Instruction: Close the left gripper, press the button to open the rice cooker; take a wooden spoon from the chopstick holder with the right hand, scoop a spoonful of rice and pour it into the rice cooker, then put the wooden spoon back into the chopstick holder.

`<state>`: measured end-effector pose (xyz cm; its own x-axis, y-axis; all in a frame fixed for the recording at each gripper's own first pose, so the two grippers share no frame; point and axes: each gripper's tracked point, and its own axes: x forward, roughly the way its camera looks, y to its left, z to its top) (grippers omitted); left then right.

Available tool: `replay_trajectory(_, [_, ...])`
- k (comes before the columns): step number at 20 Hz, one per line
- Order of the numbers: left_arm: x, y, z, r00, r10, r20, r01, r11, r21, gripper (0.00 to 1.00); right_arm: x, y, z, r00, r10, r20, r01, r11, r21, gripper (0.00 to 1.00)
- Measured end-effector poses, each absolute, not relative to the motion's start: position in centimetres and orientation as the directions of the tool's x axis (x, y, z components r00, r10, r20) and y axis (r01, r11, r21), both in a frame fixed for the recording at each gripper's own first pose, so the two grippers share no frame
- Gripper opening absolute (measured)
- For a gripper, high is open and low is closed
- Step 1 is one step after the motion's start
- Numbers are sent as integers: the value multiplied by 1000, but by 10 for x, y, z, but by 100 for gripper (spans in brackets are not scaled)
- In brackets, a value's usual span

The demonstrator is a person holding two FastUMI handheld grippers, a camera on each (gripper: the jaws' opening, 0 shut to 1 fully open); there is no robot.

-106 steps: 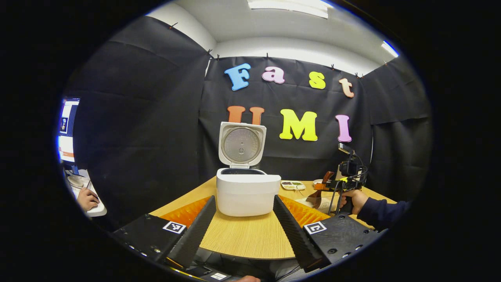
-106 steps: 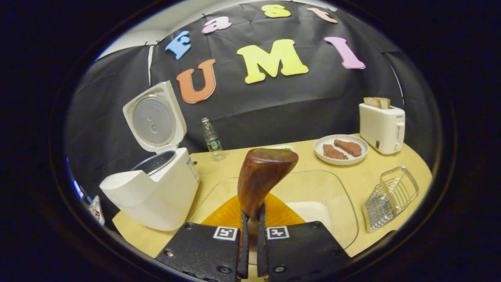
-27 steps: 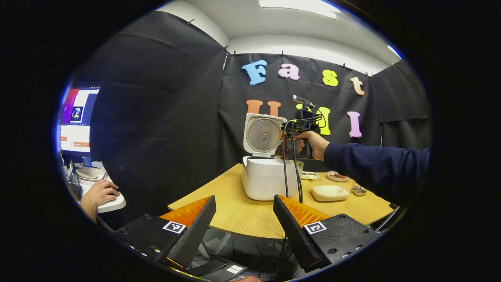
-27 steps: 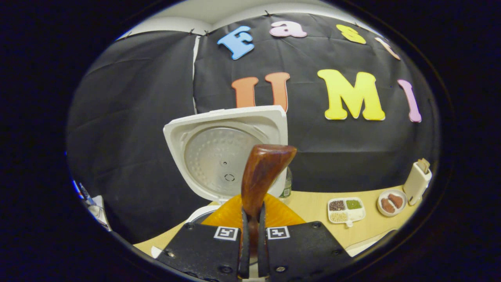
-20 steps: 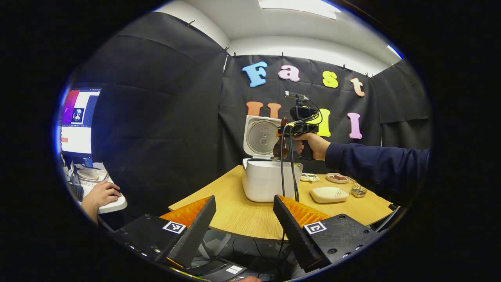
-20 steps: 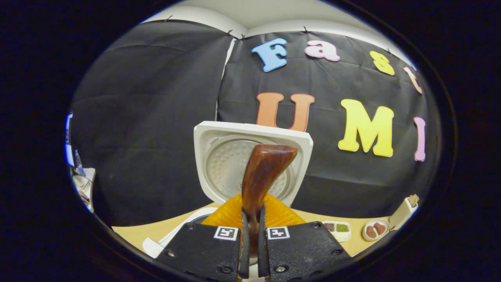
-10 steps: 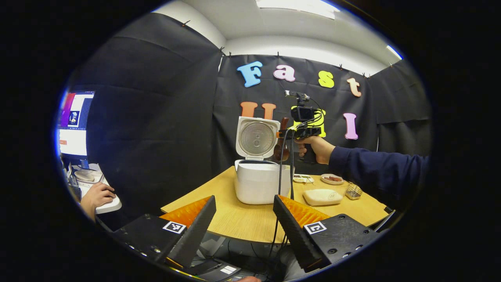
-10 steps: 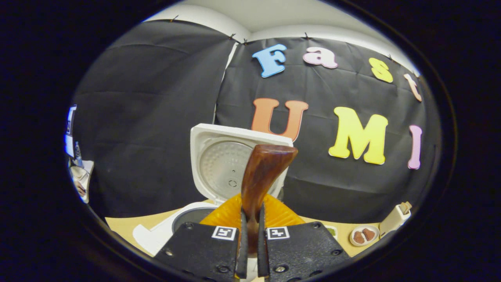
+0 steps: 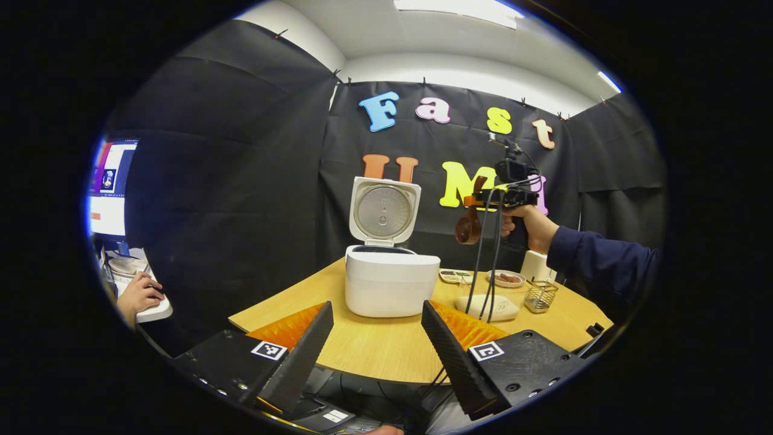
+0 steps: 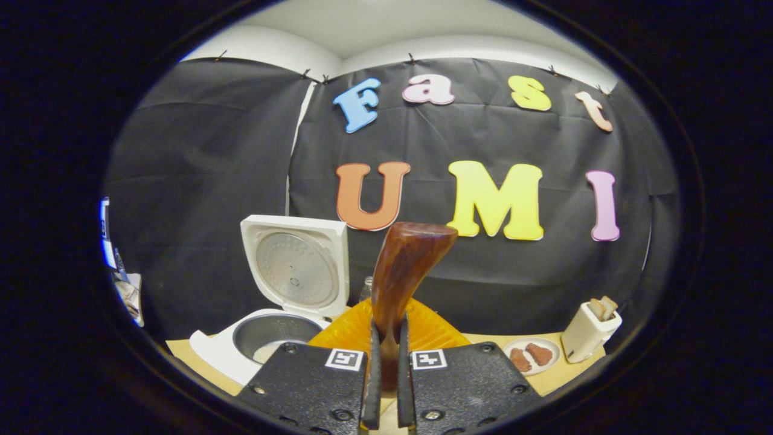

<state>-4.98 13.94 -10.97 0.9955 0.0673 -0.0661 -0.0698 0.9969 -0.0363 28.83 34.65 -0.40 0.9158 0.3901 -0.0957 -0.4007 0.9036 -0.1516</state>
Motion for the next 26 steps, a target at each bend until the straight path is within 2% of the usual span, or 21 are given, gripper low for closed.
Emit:
replay_trajectory(4, [-47, 118, -97, 998, 44, -34, -45, 999, -19, 94, 278, 274, 6, 926, 367, -90, -373, 926, -60, 17])
replay_trajectory(7, [-38, 98, -93, 1000, 18, -21, -19, 1000, -16, 94, 274, 214, 9, 946, 311, -95, -313, 950, -8, 17])
replay_trajectory(11, [-26, 79, -95, 1000, 1, -16, -2, 1000, -19, 94, 269, 140, 11, 976, 210, -62, -210, 978, 1, 17])
replay_trajectory(16, [-21, 52, -91, 1000, -15, -14, 14, 1000, -22, 94, 259, 70, -1, 987, 141, -72, -141, 990, -4, 17])
replay_trajectory(24, [16, 25, -76, 1000, -15, 22, 15, 1000, -2, 94, 256, 10, -48, 984, 142, -107, -137, 989, 53, 17])
replay_trajectory(26, [27, 22, -74, 1000, -13, 29, 13, 1000, -1, 94, 254, -4, -53, 989, 125, -77, -118, 989, 94, 17])
